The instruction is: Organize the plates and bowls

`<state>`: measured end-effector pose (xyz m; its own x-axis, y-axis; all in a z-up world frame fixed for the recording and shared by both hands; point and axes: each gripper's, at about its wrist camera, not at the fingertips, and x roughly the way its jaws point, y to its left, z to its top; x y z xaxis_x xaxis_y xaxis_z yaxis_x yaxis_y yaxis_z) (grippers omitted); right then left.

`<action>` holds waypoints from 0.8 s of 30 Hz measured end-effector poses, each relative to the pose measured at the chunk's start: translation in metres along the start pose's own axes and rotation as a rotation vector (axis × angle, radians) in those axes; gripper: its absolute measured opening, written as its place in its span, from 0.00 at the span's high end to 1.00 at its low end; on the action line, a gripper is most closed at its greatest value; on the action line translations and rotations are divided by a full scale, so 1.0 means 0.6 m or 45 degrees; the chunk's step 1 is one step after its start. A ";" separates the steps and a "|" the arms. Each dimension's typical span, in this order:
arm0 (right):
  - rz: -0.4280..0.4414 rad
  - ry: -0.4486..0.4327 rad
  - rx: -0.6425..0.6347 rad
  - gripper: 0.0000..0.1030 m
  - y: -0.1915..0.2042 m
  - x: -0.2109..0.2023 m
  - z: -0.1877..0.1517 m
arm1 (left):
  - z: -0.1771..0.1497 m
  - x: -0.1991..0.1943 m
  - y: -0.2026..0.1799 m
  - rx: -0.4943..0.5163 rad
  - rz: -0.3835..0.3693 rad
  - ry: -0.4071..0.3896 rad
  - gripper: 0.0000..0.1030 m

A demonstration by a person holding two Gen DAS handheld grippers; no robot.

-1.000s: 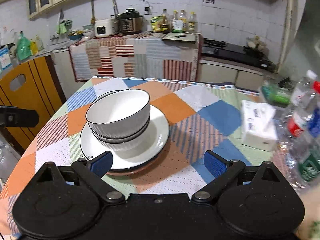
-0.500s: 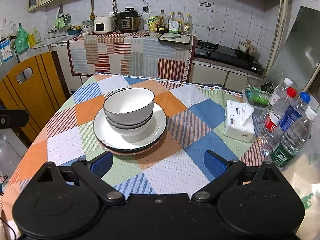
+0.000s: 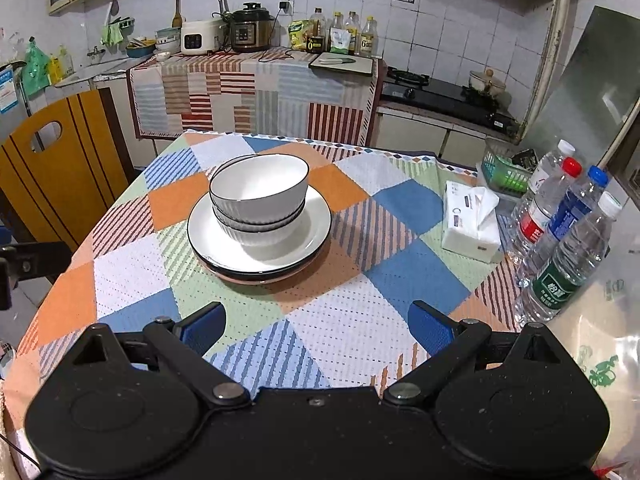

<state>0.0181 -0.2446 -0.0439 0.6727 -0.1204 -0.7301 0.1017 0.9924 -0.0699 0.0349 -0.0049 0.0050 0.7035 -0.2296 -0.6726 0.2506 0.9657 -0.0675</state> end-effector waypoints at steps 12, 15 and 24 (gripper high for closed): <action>-0.036 0.020 -0.022 0.04 0.011 -0.020 -0.011 | -0.008 -0.006 -0.013 0.040 0.010 -0.019 0.05; -0.029 0.027 -0.022 0.04 0.014 -0.023 -0.012 | -0.008 -0.006 -0.012 0.040 0.009 -0.019 0.03; -0.038 0.020 -0.038 0.04 0.020 -0.032 -0.015 | -0.011 -0.013 -0.015 0.026 0.009 -0.036 0.02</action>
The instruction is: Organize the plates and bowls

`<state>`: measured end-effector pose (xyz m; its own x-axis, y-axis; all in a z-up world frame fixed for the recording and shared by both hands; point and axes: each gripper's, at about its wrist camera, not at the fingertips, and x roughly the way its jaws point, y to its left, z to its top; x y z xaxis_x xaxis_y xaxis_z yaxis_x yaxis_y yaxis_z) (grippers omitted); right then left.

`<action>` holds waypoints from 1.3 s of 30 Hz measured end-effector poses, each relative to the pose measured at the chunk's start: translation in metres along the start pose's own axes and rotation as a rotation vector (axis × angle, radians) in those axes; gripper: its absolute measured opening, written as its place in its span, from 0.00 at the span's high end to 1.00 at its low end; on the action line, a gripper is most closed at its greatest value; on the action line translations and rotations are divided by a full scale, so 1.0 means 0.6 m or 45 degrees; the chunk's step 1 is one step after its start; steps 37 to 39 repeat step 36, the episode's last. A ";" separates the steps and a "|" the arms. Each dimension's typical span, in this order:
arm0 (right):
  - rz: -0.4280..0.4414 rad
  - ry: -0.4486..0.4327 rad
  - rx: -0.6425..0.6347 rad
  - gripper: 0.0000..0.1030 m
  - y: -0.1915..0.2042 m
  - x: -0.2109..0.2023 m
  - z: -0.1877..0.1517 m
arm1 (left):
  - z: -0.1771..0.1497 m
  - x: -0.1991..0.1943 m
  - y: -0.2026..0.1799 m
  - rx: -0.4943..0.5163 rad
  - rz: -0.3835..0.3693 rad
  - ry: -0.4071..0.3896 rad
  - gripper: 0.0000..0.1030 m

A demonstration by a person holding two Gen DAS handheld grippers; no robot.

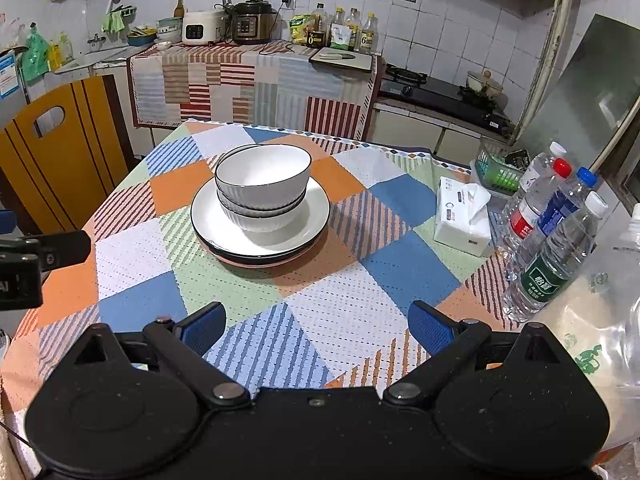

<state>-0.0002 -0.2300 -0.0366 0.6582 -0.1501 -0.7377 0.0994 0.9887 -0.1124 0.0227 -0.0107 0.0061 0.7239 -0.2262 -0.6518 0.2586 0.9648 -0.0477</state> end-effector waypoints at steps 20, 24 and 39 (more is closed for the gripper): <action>-0.010 0.010 0.006 0.04 -0.001 0.005 -0.002 | -0.003 -0.007 -0.013 0.020 0.008 -0.049 0.02; -0.011 0.011 0.005 0.04 -0.002 0.005 -0.003 | -0.004 -0.009 -0.010 0.003 0.011 -0.058 0.02; -0.013 0.018 0.002 0.04 -0.004 0.010 -0.008 | -0.004 -0.012 -0.012 0.027 0.038 -0.050 0.02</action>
